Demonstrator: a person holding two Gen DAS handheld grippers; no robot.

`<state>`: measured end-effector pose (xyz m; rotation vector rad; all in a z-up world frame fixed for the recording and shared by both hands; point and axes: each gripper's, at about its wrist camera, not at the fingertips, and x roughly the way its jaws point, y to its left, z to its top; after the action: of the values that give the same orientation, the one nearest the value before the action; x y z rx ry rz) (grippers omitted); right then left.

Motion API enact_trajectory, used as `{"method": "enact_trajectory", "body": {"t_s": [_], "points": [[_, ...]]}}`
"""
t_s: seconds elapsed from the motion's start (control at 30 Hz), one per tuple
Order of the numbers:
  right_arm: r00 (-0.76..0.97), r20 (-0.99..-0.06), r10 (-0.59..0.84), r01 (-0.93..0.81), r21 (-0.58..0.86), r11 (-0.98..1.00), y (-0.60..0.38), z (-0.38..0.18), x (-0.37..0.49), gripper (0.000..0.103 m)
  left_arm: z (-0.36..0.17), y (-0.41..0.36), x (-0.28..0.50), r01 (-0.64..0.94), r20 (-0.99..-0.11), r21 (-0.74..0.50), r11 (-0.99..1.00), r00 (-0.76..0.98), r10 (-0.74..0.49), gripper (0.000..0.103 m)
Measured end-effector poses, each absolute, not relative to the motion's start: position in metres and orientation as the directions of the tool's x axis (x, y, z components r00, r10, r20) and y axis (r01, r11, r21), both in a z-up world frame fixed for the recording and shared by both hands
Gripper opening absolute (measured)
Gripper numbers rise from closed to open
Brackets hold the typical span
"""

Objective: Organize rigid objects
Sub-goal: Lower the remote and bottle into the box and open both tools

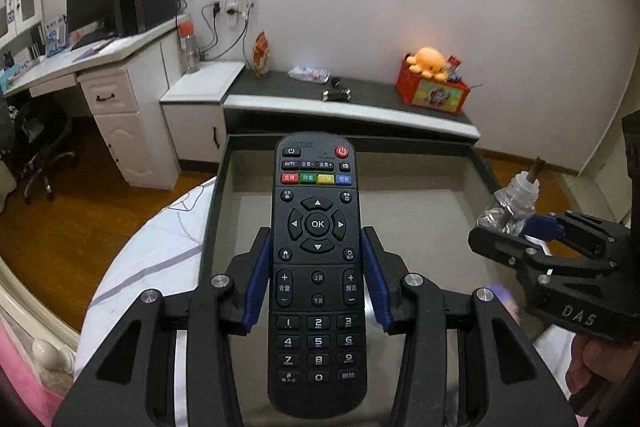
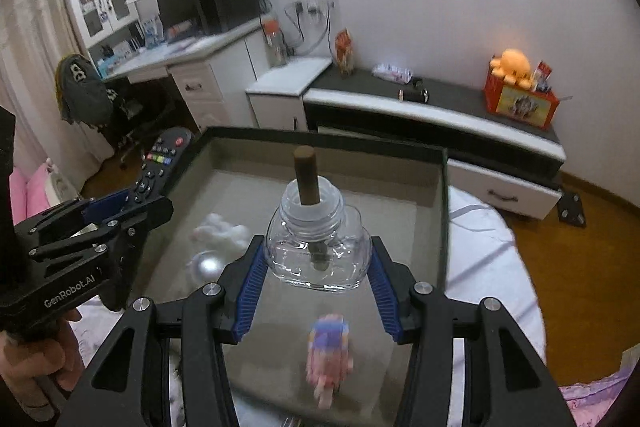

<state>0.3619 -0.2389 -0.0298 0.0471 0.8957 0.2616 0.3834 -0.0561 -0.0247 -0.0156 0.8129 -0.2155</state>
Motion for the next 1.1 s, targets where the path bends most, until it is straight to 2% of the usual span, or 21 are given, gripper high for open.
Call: {"method": "enact_trajectory", "body": {"t_s": [0.23,0.3,0.33,0.37,0.4,0.43,0.47,0.53,0.57,0.63,0.9,1.1], "points": [[0.521,-0.823,0.225,-0.204,0.136,0.969,-0.235,-0.057,0.388,0.051,-0.053,-0.062,0.407,0.181,-0.775,-0.085,0.98,0.606,-0.179,0.045],[0.5,-0.839,0.213,-0.205,0.125,0.971,-0.235,-0.063,0.391,0.051,-0.055,-0.063,0.406,0.173,-0.777,-0.077,0.982,0.607,-0.168,0.048],[0.498,-0.842,0.21,-0.203,0.123,0.971,-0.236,-0.065,0.391,0.052,-0.055,-0.063,0.404,0.168,-0.778,-0.066,0.984,0.609,-0.156,0.06],[0.498,-0.842,0.207,-0.201,0.12,0.972,-0.236,-0.066,0.391,0.053,-0.053,-0.062,0.403,0.165,-0.774,-0.062,0.984,0.615,-0.152,0.076],[0.501,-0.841,0.205,-0.205,0.116,0.972,-0.236,-0.065,0.391,0.06,-0.051,-0.06,0.401,0.163,-0.768,-0.063,0.985,0.622,-0.152,0.083],[0.506,-0.839,0.201,-0.198,0.114,0.974,-0.236,-0.064,0.389,0.078,-0.049,-0.059,0.397,0.162,-0.759,-0.06,0.985,0.633,-0.15,0.092],[0.514,-0.834,0.201,-0.193,0.116,0.974,-0.236,-0.062,0.388,0.083,-0.045,-0.058,0.392,0.159,-0.748,-0.055,0.986,0.648,-0.146,0.096],[0.534,-0.819,0.21,-0.189,0.126,0.974,-0.239,-0.055,0.382,0.085,-0.036,-0.056,0.381,0.162,-0.723,-0.052,0.985,0.675,-0.149,0.1],[0.544,-0.812,0.213,-0.184,0.132,0.974,-0.241,-0.051,0.378,0.087,-0.031,-0.054,0.374,0.158,-0.71,-0.046,0.986,0.689,-0.144,0.102],[0.577,-0.79,0.208,-0.169,0.133,0.977,-0.244,-0.042,0.367,0.103,-0.022,-0.05,0.362,0.15,-0.689,-0.038,0.988,0.712,-0.134,0.103],[0.707,-0.68,0.194,-0.095,0.181,0.979,-0.26,-0.003,0.296,0.103,0.013,-0.032,0.303,0.114,-0.634,-0.03,0.993,0.766,-0.107,0.103],[0.753,-0.63,0.189,-0.063,0.217,0.974,-0.261,0.014,0.242,0.103,0.032,-0.025,0.257,0.102,-0.601,-0.016,0.995,0.794,-0.091,0.103]]}}
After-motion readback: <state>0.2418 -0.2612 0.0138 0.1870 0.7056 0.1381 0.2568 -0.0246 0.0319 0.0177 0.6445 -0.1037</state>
